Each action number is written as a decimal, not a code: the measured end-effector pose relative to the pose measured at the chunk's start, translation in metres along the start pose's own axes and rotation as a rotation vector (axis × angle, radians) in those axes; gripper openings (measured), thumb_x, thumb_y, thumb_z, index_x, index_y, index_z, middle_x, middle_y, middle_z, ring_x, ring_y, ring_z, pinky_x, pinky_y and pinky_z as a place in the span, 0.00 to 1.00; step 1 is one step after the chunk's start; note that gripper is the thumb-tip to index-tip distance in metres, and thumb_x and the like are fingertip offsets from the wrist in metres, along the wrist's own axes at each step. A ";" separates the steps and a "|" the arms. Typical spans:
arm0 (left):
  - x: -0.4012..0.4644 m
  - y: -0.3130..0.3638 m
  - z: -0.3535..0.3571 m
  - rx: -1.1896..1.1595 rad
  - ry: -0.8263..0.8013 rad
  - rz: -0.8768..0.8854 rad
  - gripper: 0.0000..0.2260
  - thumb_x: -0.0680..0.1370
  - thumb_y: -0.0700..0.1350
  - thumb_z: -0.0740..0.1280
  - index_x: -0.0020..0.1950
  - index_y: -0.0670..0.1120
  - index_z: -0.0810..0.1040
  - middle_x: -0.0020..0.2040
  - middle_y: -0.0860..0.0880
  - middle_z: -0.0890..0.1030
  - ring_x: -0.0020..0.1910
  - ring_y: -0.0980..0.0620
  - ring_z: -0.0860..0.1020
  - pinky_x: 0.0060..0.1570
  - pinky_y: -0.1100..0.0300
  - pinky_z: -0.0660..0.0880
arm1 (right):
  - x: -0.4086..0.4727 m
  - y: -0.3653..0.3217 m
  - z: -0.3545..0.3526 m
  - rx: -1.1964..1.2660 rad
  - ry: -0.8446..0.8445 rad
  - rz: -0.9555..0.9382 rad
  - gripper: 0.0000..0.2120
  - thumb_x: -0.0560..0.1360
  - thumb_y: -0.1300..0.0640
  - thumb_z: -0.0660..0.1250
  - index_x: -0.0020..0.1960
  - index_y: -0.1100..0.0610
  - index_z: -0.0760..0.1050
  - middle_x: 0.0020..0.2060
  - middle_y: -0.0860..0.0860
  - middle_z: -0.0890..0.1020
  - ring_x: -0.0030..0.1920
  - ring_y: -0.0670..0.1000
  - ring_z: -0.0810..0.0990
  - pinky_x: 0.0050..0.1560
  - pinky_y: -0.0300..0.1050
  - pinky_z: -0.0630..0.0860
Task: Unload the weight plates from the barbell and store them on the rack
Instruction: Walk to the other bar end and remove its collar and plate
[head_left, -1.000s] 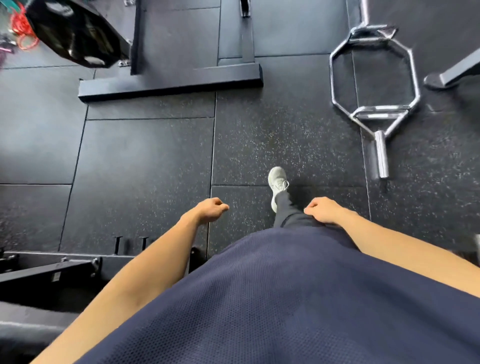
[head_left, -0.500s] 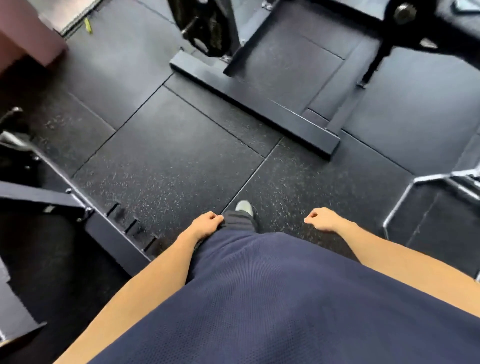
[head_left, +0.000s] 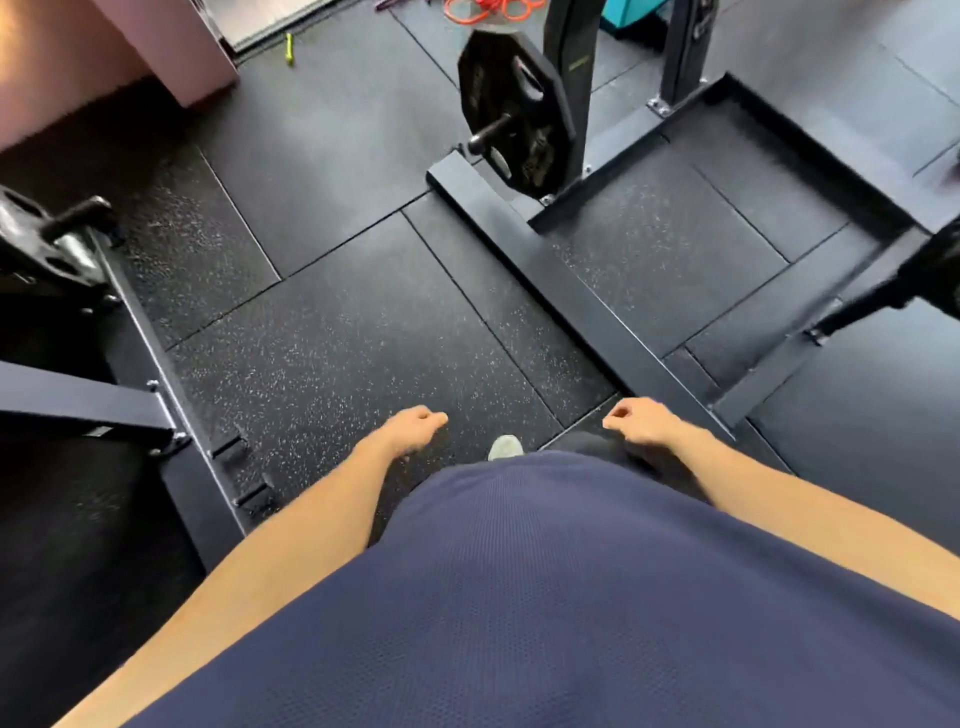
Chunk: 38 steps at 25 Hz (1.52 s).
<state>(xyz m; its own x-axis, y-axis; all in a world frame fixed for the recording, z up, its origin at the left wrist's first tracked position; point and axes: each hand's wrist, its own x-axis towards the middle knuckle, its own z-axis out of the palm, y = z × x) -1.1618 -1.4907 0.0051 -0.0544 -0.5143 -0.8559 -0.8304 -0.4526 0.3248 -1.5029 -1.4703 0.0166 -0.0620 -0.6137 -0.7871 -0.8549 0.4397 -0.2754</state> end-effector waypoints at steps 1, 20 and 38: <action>0.009 0.016 -0.021 -0.024 0.004 -0.003 0.18 0.82 0.56 0.56 0.61 0.44 0.72 0.50 0.46 0.76 0.45 0.47 0.74 0.42 0.56 0.71 | 0.013 -0.013 -0.022 -0.003 0.004 -0.013 0.10 0.75 0.52 0.65 0.52 0.55 0.80 0.56 0.54 0.82 0.57 0.54 0.78 0.53 0.43 0.70; 0.164 0.154 -0.250 -0.677 0.192 -0.337 0.16 0.79 0.57 0.58 0.51 0.45 0.75 0.38 0.46 0.73 0.31 0.49 0.70 0.31 0.61 0.64 | 0.323 -0.277 -0.325 -0.627 -0.228 -0.345 0.14 0.77 0.52 0.64 0.57 0.60 0.79 0.58 0.57 0.81 0.58 0.56 0.78 0.50 0.41 0.69; 0.194 0.127 -0.300 -1.555 0.416 -0.787 0.19 0.79 0.57 0.60 0.63 0.46 0.72 0.54 0.45 0.75 0.50 0.45 0.74 0.50 0.53 0.72 | 0.395 -0.651 -0.262 -1.339 -0.481 -0.942 0.14 0.77 0.54 0.64 0.59 0.59 0.77 0.53 0.58 0.82 0.47 0.54 0.78 0.48 0.44 0.71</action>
<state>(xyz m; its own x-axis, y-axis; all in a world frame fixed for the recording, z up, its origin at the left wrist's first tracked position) -1.1111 -1.8664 0.0015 0.3898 0.1188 -0.9132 0.6559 -0.7319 0.1848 -1.1053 -2.1708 0.0294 0.6153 0.0292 -0.7878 -0.3206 -0.9037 -0.2839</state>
